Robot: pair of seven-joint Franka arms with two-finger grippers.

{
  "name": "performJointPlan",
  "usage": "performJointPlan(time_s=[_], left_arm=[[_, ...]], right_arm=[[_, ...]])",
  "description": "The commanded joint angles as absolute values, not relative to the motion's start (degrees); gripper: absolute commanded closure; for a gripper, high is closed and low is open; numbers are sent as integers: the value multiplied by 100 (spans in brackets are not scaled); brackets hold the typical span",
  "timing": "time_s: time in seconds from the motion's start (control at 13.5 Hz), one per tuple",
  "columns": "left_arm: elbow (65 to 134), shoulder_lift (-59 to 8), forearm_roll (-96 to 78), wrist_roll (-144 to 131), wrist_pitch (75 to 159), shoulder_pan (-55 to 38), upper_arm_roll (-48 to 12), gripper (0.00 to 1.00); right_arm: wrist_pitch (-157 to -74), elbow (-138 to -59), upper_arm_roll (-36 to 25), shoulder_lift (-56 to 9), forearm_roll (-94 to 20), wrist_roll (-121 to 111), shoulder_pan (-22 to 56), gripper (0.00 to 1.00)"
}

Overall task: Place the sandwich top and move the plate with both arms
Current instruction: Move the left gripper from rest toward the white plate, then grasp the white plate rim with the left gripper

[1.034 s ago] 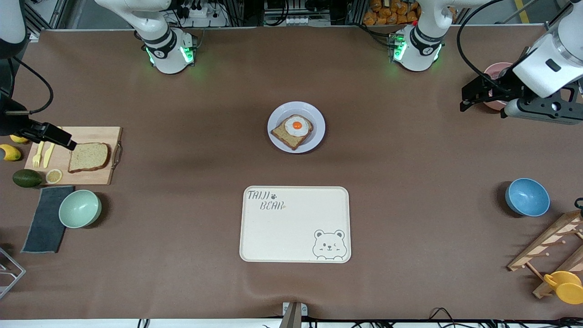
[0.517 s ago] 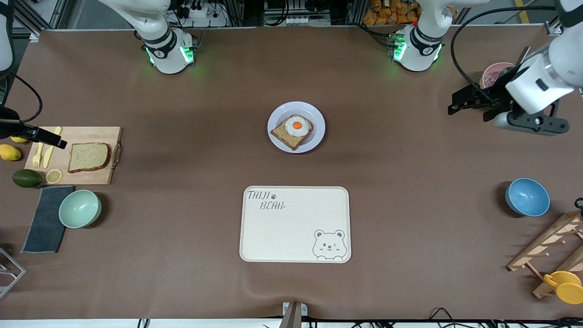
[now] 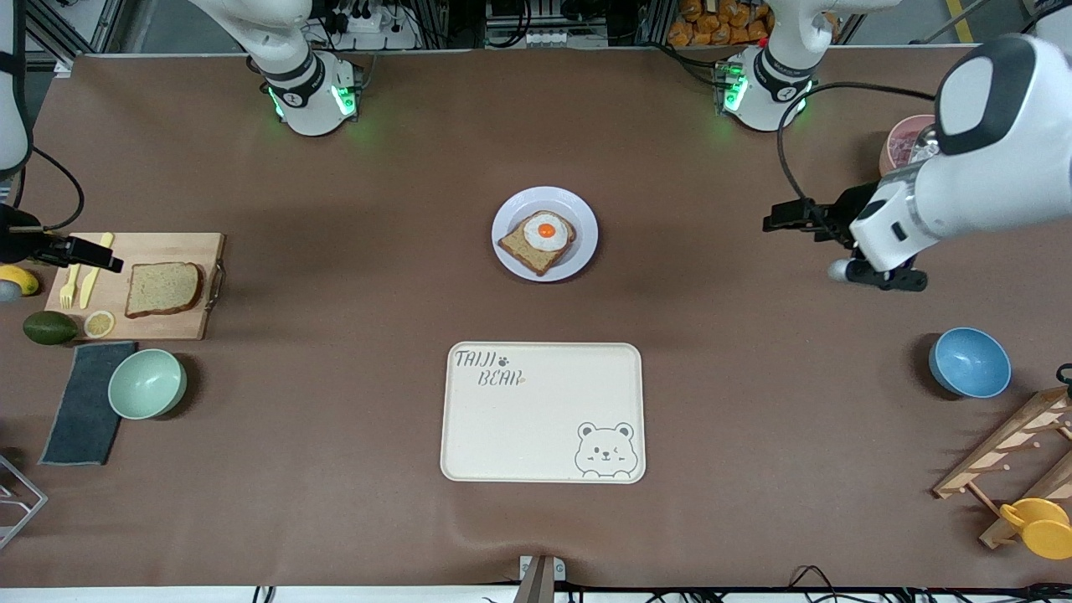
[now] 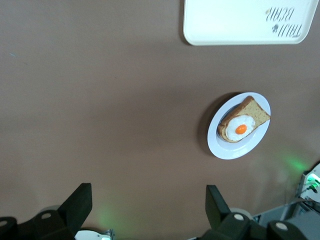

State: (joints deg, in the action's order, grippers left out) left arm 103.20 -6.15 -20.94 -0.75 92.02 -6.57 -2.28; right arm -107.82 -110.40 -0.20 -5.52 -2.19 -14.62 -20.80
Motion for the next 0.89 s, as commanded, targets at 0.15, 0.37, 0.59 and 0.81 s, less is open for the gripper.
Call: performJointPlan(time_s=[0.15, 0.37, 0.59, 0.81], left_arm=[[10756, -1107, -2556, 18, 9972, -747, -737, 0], [11021, -1580, -3048, 26, 10791, -747, -1194, 0], [11030, -2090, -3400, 148, 11362, -738, -1502, 0], [11091, -2390, -4199, 903, 11496, -747, -1564, 0]], right_arm=[[-11292, -11039, 70, -1176, -290, -2468, -2662, 0], [-11864, -11030, 70, -1721, -290, -3074, -2970, 0], [-12242, -10969, 88, -2161, -325, -3690, -3278, 2], [-12463, -10934, 97, -2443, -334, -3735, -3418, 10]])
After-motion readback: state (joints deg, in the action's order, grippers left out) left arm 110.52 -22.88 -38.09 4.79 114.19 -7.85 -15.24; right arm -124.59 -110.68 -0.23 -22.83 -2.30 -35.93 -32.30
